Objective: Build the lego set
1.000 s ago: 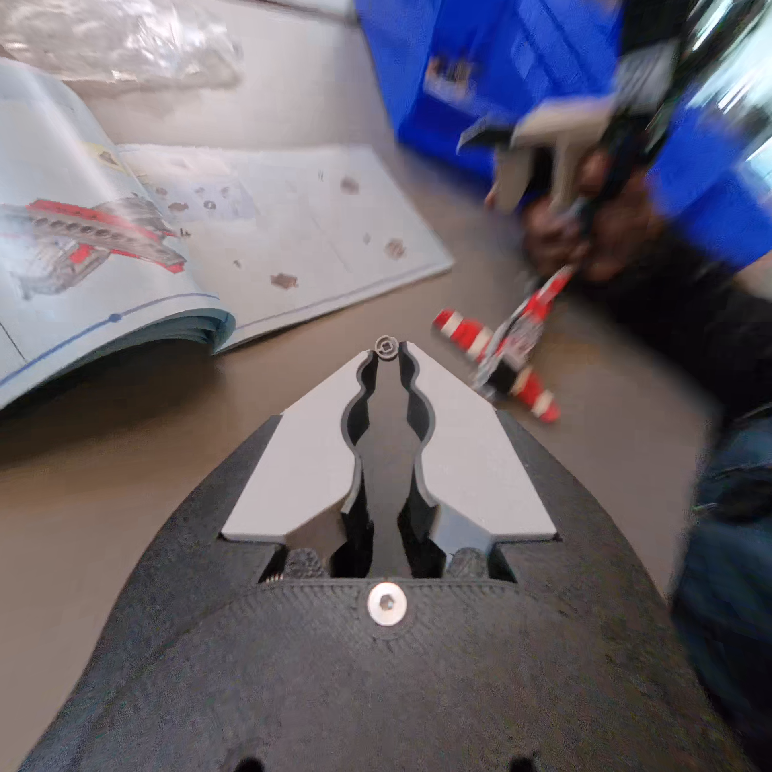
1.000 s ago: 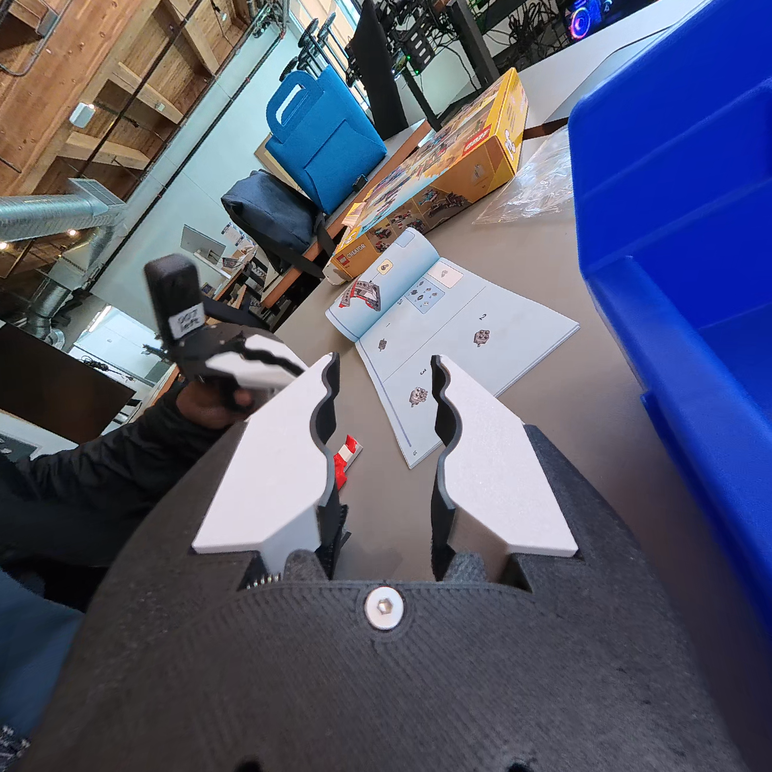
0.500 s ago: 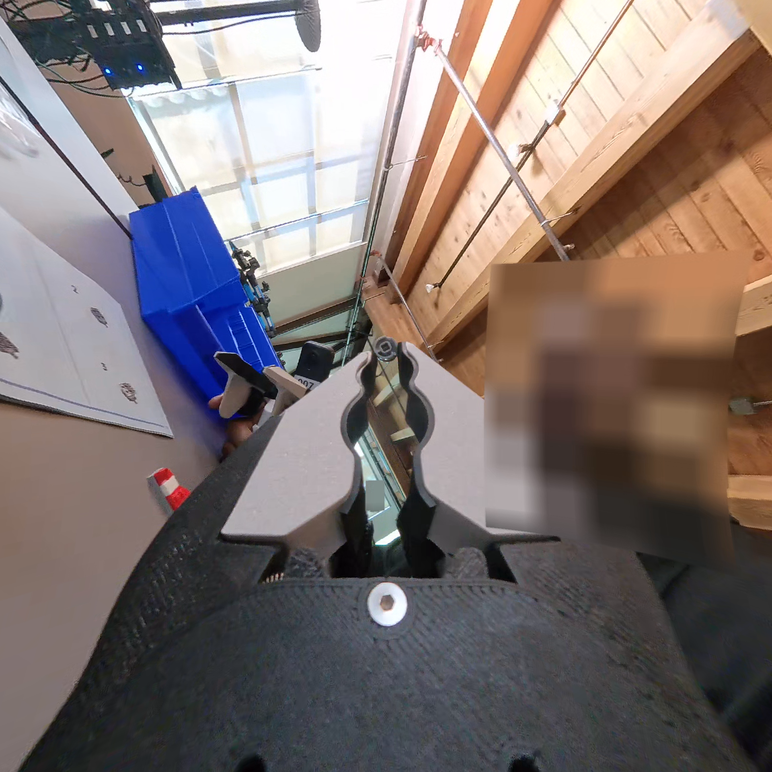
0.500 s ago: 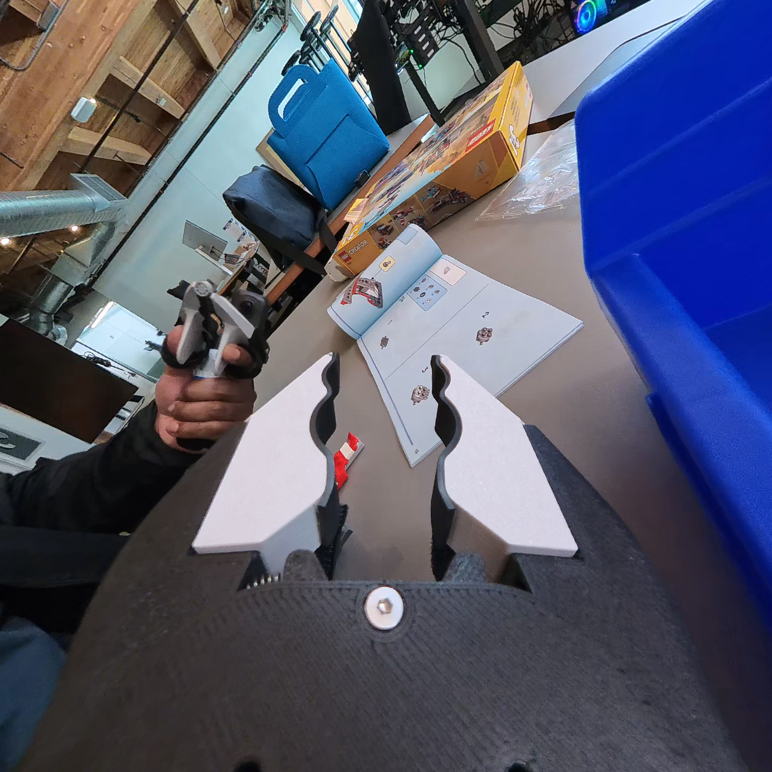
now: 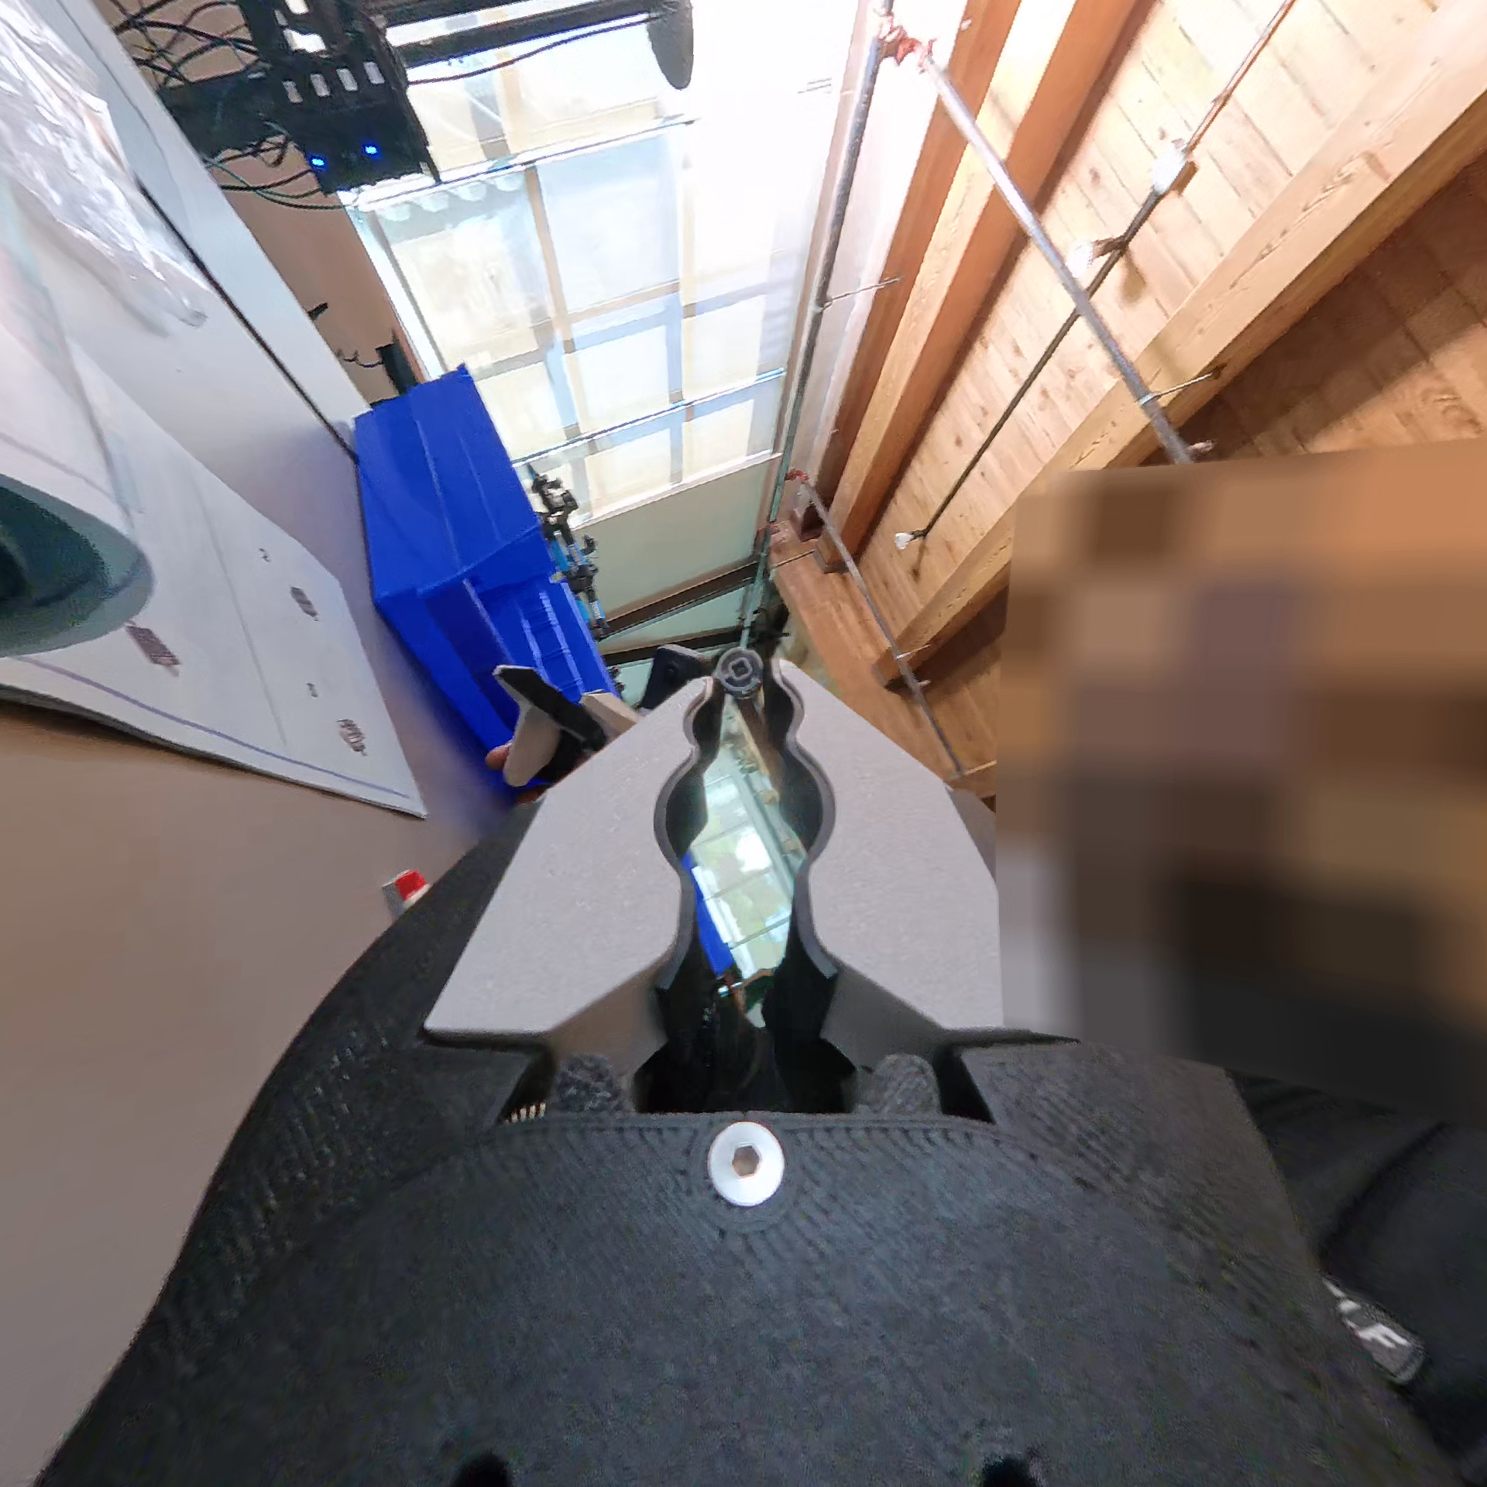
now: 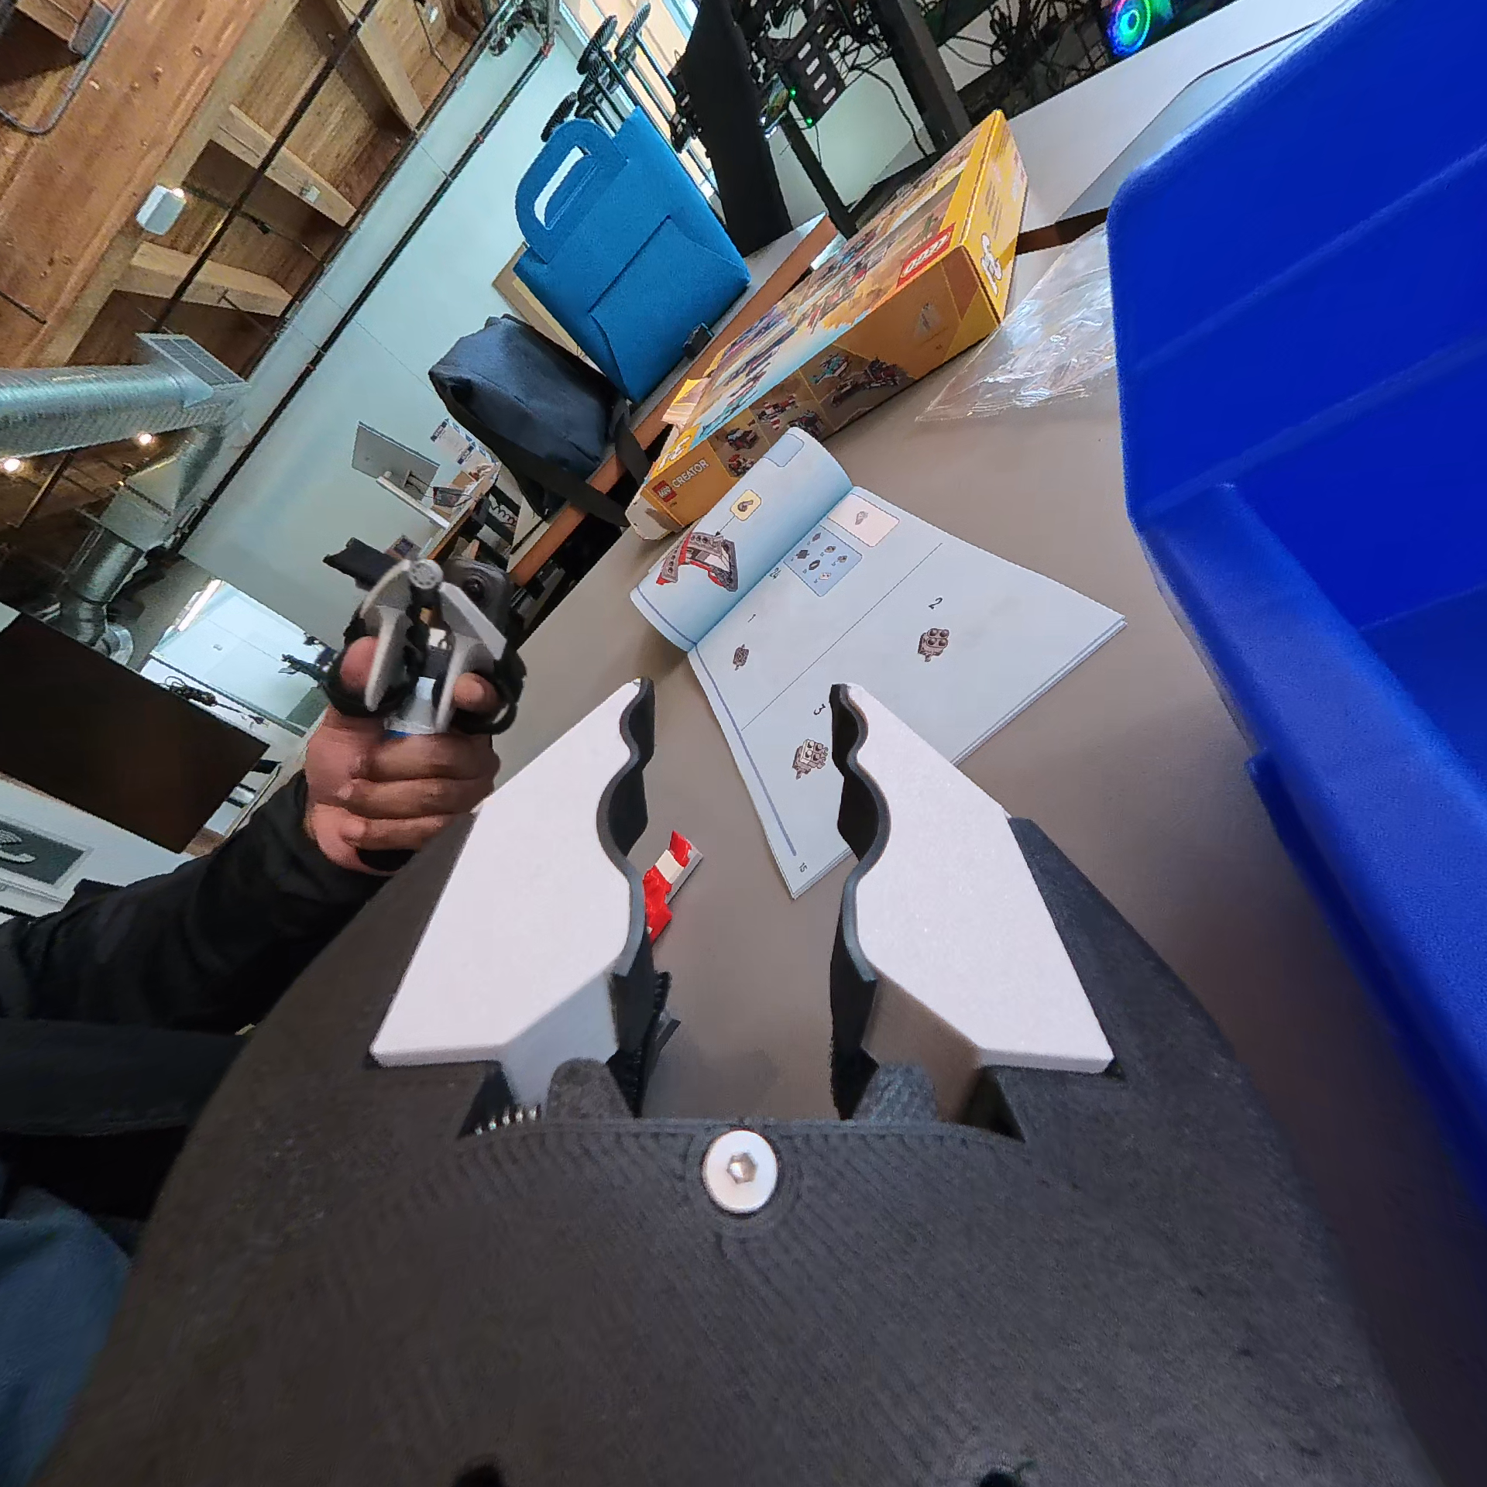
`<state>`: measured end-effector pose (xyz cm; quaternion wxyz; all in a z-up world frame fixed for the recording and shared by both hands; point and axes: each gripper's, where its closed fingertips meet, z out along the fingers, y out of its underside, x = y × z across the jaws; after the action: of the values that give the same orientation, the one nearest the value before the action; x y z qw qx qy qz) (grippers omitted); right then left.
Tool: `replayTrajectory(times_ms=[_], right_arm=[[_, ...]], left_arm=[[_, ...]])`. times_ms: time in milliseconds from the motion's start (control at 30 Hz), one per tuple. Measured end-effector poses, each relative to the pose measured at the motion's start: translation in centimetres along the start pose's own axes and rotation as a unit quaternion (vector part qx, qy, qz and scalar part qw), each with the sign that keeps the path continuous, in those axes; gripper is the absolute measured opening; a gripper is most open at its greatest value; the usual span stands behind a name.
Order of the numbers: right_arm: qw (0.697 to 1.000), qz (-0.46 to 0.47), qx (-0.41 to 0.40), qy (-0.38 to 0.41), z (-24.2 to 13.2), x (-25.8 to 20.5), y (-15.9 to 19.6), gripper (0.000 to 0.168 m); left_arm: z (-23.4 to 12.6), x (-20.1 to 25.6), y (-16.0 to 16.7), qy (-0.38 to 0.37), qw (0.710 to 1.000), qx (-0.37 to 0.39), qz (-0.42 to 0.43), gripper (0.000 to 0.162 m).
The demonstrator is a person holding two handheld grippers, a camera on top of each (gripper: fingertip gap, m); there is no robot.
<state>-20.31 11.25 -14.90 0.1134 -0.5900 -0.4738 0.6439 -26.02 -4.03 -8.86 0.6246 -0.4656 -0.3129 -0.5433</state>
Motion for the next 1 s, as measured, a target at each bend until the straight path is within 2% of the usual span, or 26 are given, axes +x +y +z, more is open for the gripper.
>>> replayTrajectory(times_ms=[33,133,233,367,467,1000], right_arm=[[1.0,0.0,0.0,0.0,0.0,0.0,0.0,0.044],[1.0,-0.001,-0.001,0.001,0.0,0.0,0.0,0.044],[1.0,-0.001,-0.001,0.001,0.0,0.0,0.0,0.044],[1.0,0.0,-0.002,0.002,0.0,0.0,0.0,0.044],[1.0,0.001,-0.002,0.002,0.0,0.1,0.0,0.044],[1.0,0.012,-0.007,0.01,0.2,0.5,0.1,0.043]], left_arm=[[0.0,-0.5,0.1,-0.015,1.0,-0.006,0.009,0.01],[-0.2,-2.4,0.6,-0.092,0.993,-0.039,0.064,0.01],[-0.6,-4.6,1.2,-0.184,0.968,-0.092,0.147,0.01],[-0.8,-6.2,1.5,-0.239,0.941,-0.131,0.199,0.01],[-1.0,-7.3,1.7,-0.257,0.933,-0.143,0.208,0.01],[-1.1,-8.5,1.8,-0.257,0.941,-0.159,0.151,0.01]])
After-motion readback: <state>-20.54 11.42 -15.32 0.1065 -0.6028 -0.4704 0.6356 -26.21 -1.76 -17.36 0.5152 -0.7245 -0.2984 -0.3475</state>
